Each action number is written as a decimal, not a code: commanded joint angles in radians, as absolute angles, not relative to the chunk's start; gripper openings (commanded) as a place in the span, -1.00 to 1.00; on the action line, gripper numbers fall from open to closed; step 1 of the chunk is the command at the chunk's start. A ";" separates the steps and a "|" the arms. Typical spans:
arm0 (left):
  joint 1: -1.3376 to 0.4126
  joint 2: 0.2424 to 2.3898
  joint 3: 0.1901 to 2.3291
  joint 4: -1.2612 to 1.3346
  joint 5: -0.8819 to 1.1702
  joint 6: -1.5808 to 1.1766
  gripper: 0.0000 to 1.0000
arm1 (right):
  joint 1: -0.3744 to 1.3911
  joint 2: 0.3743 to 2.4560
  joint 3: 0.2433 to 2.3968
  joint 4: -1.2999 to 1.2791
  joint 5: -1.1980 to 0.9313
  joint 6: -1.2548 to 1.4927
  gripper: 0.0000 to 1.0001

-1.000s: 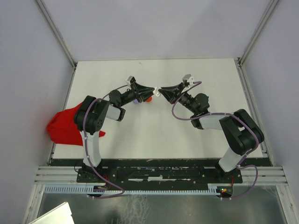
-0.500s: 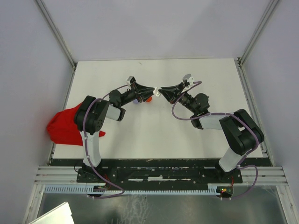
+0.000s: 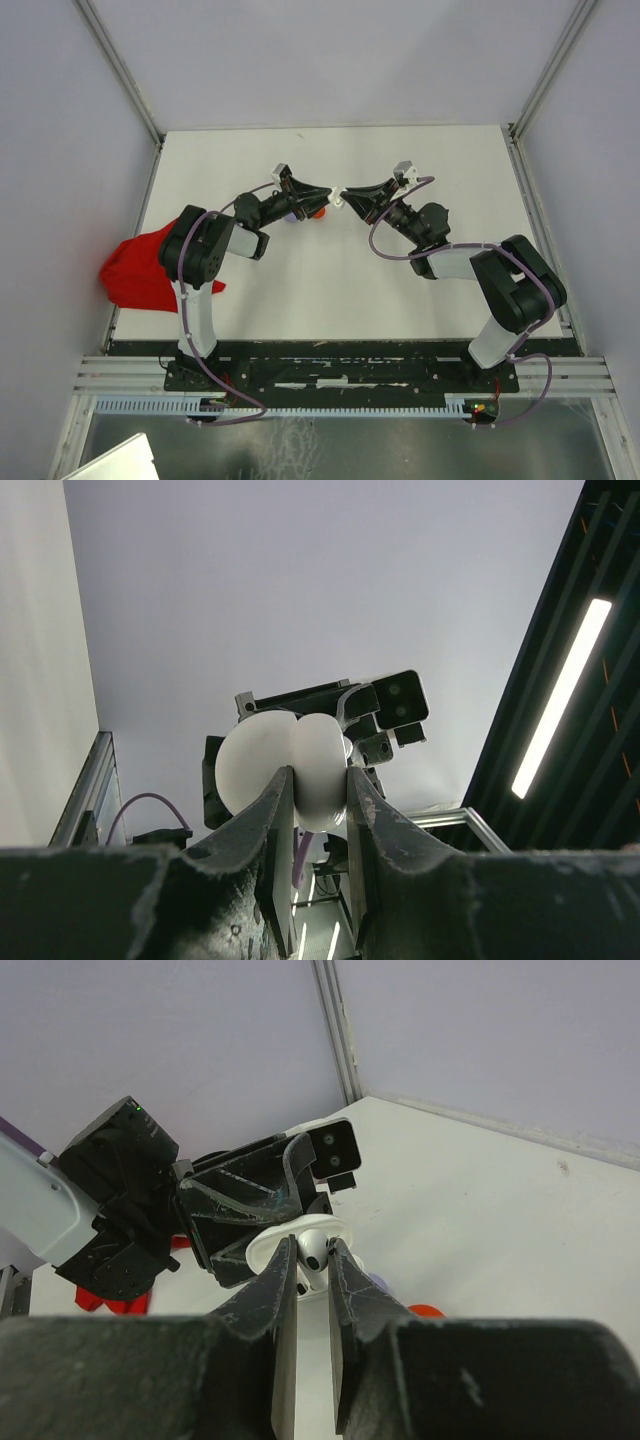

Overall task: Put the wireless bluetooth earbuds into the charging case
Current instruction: Place the earbud in the charging case.

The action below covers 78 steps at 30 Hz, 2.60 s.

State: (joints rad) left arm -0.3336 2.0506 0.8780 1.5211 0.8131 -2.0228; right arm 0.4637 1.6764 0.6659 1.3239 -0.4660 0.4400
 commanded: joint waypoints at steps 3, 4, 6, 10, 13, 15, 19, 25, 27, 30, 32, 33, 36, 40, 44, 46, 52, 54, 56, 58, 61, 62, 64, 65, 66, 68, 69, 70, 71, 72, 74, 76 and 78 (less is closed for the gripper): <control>-0.335 2.005 0.894 1.684 0.787 -2.069 -0.94 | 0.467 1.639 0.654 1.373 -0.480 0.459 -0.61; -0.336 2.006 0.895 1.684 0.787 -2.070 -0.94 | 0.467 1.639 0.654 1.373 -0.480 0.459 -0.60; -0.336 2.008 0.896 1.684 0.787 -2.070 -0.94 | 0.468 1.637 0.652 1.374 -0.479 0.459 -0.58; -0.336 2.012 0.895 1.684 0.785 -2.071 -0.94 | 0.468 1.637 0.649 1.373 -0.478 0.457 -0.55; -0.336 2.013 0.898 1.684 0.785 -2.072 -0.94 | 0.466 1.639 0.648 1.374 -0.477 0.456 -0.52; -0.336 2.014 0.899 1.683 0.785 -2.071 -0.94 | 0.467 1.638 0.649 1.373 -0.473 0.456 -0.51; -0.335 2.014 0.898 1.687 0.786 -2.072 -0.94 | 0.467 1.640 0.650 1.369 -0.462 0.453 -0.49; -0.336 2.014 0.895 1.692 0.790 -2.072 -0.94 | 0.465 1.644 0.659 1.363 -0.451 0.455 -0.45; -0.335 2.015 0.896 1.694 0.790 -2.074 -0.94 | 0.466 1.641 0.659 1.362 -0.449 0.456 -0.44; -0.336 2.015 0.897 1.696 0.790 -2.075 -0.94 | 0.467 1.640 0.660 1.354 -0.446 0.455 -0.42; -0.337 2.016 0.897 1.696 0.790 -2.074 -0.94 | 0.466 1.639 0.660 1.350 -0.445 0.453 -0.41; -0.336 2.017 0.896 1.696 0.790 -2.074 -0.94 | 0.466 1.639 0.661 1.350 -0.444 0.453 -0.40; -0.336 2.017 0.896 1.695 0.792 -2.074 -0.94 | 0.466 1.641 0.666 1.345 -0.442 0.451 -0.39; -0.336 2.016 0.893 1.695 0.793 -2.073 -0.94 | 0.466 1.645 0.678 1.338 -0.442 0.452 -0.37; -0.336 2.020 0.892 1.696 0.793 -2.072 -0.94 | 0.466 1.648 0.685 1.336 -0.445 0.455 -0.31; -0.336 2.025 0.894 1.696 0.792 -2.071 -0.94 | 0.466 1.646 0.686 1.340 -0.446 0.457 -0.24; -0.336 2.042 0.895 1.696 0.793 -2.067 -0.94 | 0.466 1.634 0.703 1.354 -0.435 0.461 -0.07; -0.336 2.046 0.893 1.695 0.791 -2.066 -0.94 | 0.464 1.623 0.710 1.367 -0.419 0.464 -0.03; -0.334 2.051 0.888 1.695 0.790 -2.059 -0.94 | 0.462 1.606 0.718 1.376 -0.395 0.466 0.02; -0.334 2.057 0.884 1.695 0.783 -2.055 -0.94 | 0.459 1.574 0.728 1.343 -0.365 0.462 0.06; -0.334 2.063 0.874 1.695 0.766 -2.051 -0.94 | 0.457 1.481 0.754 1.116 -0.257 0.441 0.10; -0.334 2.065 0.870 1.693 0.760 -2.048 -0.94 | 0.457 1.440 0.778 0.970 -0.204 0.435 0.11; -0.333 2.062 0.863 1.682 0.752 -2.035 -0.94 | 0.456 1.358 0.864 0.600 -0.093 0.411 0.12; -0.333 2.059 0.859 1.671 0.749 -2.024 -0.94 | 0.457 1.331 0.911 0.439 -0.037 0.392 0.13; -0.333 2.057 0.856 1.661 0.745 -2.015 -0.94 | 0.456 1.313 0.953 0.300 0.010 0.374 0.15; -0.334 2.052 0.851 1.641 0.739 -1.996 -0.94 | 0.457 1.310 1.030 0.087 0.084 0.339 0.24; -0.333 2.050 0.850 1.630 0.736 -1.986 -0.94 | 0.458 1.322 1.081 -0.026 0.096 0.315 0.29; -0.333 2.049 0.849 1.619 0.732 -1.977 -0.94 | 0.458 1.342 1.131 -0.124 0.102 0.301 0.34; -0.334 2.047 0.848 1.607 0.728 -1.966 -0.94 | 0.459 1.366 1.178 -0.219 0.103 0.285 0.38; -0.334 2.045 0.847 1.591 0.722 -1.955 -0.94 | 0.462 1.392 1.219 -0.298 0.104 0.276 0.41; -0.334 2.041 0.845 1.567 0.711 -1.937 -0.94 | 0.471 1.430 1.270 -0.412 0.102 0.263 0.50; -0.334 2.032 0.841 1.531 0.703 -1.911 -0.94 | 0.482 1.458 1.287 -0.445 0.090 0.257 0.60; -0.334 2.023 0.836 1.505 0.695 -1.892 -0.94 | 0.489 1.480 1.295 -0.462 0.070 0.258 0.65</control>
State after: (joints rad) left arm -0.3340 2.0529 0.8436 1.5108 0.7300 -1.9774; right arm 0.4702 1.4303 1.2594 -0.2192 0.0582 0.2958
